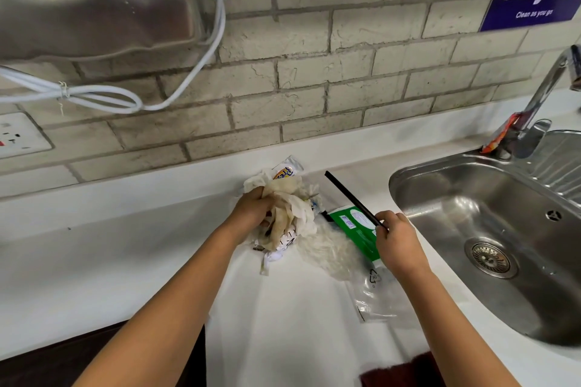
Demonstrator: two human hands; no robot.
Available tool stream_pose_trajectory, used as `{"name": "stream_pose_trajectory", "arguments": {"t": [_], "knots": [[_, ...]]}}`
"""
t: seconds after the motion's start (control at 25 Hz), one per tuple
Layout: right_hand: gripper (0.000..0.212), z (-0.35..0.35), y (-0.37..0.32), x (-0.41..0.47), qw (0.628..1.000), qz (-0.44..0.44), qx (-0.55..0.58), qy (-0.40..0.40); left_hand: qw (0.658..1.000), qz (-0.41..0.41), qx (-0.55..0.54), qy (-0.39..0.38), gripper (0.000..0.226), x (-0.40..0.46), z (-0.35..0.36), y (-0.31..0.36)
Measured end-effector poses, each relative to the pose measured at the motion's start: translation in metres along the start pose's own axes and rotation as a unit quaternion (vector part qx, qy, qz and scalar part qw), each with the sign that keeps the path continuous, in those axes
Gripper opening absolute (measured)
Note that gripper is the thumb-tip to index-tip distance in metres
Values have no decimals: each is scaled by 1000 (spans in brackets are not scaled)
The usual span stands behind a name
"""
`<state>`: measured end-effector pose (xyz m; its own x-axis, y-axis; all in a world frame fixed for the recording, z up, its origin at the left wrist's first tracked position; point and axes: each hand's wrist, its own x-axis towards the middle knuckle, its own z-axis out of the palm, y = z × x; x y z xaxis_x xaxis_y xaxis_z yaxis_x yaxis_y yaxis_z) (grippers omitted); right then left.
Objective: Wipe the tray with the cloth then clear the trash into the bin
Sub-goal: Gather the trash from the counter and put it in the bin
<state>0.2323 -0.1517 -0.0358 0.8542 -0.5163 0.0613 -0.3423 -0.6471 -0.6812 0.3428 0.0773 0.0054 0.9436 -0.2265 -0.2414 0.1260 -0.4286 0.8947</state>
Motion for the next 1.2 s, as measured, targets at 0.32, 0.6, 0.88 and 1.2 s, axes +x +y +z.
{"name": "stream_pose_trajectory", "arguments": {"t": [0.32,0.6,0.88,1.2], "knots": [[31,9,-8,-11,1000,-10,10,-12,980,70,-162,95,23,-7,-3,-12],[31,8,-7,-18,1000,-4,10,-11,976,30,200,80,61,-14,-10,-22],[28,0,-9,-27,999,-8,34,9,953,95,189,216,18,-31,-32,6],[24,-9,-26,-71,995,-39,80,42,973,79,-160,145,21,-89,-25,7]]}}
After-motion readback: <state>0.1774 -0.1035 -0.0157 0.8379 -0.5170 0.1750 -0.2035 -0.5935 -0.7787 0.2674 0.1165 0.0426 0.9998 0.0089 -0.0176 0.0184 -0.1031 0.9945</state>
